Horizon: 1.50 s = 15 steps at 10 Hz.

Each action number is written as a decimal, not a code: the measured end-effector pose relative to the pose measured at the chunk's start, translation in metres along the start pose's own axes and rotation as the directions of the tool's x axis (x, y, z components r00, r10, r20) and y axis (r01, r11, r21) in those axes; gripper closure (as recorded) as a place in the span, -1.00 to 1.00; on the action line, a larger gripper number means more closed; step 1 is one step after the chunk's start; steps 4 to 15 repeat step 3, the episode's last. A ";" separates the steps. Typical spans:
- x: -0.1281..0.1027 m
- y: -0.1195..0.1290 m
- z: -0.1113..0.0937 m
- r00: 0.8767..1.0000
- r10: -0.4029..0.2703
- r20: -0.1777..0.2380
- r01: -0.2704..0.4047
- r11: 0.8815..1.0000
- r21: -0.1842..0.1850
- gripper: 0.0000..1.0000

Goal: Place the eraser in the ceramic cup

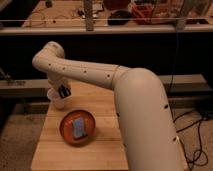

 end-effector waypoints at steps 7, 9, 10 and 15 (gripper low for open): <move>0.000 0.000 0.002 1.000 0.001 0.006 -0.001 1.000 0.003 0.72; 0.000 0.000 0.002 1.000 0.001 0.006 -0.001 1.000 0.003 0.72; 0.000 0.000 0.002 1.000 0.001 0.006 -0.001 1.000 0.003 0.72; 0.000 0.000 0.002 1.000 0.001 0.006 -0.001 1.000 0.003 0.72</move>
